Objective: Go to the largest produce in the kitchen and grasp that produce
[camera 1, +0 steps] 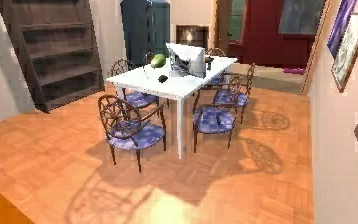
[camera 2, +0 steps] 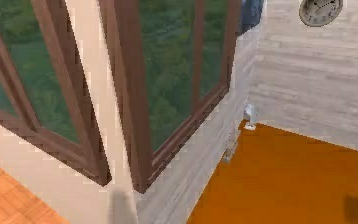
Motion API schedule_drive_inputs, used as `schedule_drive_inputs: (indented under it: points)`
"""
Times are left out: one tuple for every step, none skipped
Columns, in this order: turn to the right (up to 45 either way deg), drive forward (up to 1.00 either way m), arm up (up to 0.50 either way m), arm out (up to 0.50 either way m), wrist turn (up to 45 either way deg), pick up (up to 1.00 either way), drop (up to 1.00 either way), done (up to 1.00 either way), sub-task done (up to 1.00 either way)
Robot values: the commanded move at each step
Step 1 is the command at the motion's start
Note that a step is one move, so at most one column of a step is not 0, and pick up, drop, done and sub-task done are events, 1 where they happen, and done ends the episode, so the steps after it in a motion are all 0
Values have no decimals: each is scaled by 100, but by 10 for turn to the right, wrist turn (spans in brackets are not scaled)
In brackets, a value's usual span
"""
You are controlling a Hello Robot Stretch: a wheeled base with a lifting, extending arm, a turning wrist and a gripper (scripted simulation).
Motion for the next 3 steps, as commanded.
schedule_drive_inputs:
  points:
    - [150,0,0,0,0,0,0,0,0]
    - [0,100,0,0,0,0,0,0,0]
    - [120,0,0,0,0,0,0,0,0]
